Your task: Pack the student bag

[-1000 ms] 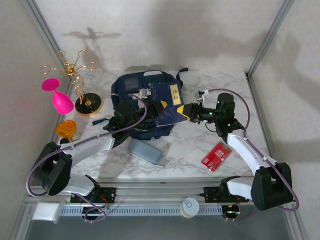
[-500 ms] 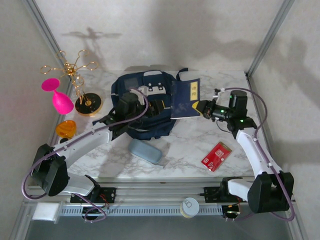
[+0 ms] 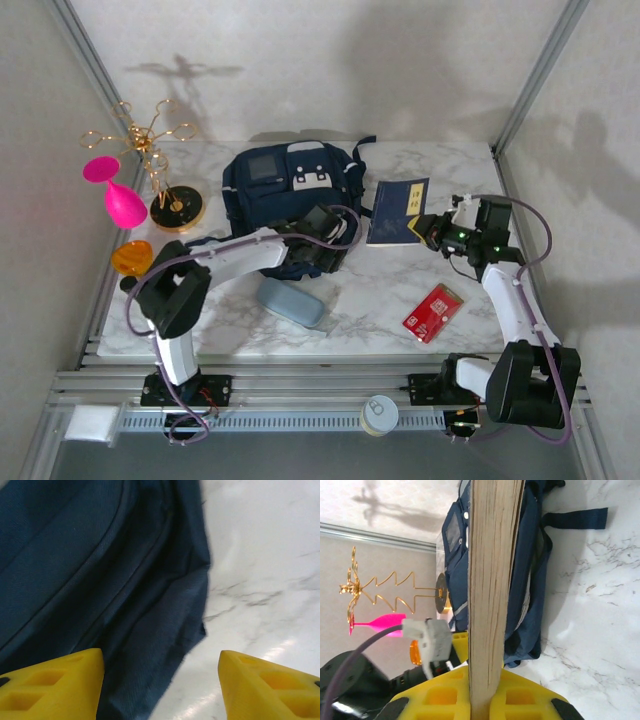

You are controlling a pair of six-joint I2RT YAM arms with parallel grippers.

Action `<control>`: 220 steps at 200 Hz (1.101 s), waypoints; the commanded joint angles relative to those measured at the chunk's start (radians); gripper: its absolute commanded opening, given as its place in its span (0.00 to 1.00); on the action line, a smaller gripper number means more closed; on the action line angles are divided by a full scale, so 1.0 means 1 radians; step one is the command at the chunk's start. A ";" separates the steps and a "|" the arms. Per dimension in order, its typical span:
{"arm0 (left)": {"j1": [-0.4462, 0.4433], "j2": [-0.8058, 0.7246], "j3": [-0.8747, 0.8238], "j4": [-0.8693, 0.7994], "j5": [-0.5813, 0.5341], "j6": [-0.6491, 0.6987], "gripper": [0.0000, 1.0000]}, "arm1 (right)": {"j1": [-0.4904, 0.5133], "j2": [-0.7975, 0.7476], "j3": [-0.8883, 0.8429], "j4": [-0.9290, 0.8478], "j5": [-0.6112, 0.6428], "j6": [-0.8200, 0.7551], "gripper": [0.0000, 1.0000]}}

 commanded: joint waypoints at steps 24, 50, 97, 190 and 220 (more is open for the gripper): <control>0.007 0.107 0.129 -0.061 -0.127 0.080 0.46 | -0.017 -0.005 -0.027 0.030 -0.039 -0.028 0.00; 0.009 0.100 0.136 -0.027 -0.111 0.109 0.35 | -0.017 0.003 -0.023 0.022 -0.042 -0.043 0.00; 0.039 0.090 0.174 -0.026 -0.086 0.117 0.14 | -0.016 0.004 -0.003 0.002 -0.040 -0.062 0.00; 0.039 -0.049 0.418 -0.062 -0.135 0.015 0.00 | 0.079 -0.036 -0.001 -0.073 -0.040 -0.022 0.00; 0.039 -0.081 0.475 -0.034 -0.129 -0.010 0.00 | 0.249 0.032 -0.023 0.120 0.029 0.099 0.00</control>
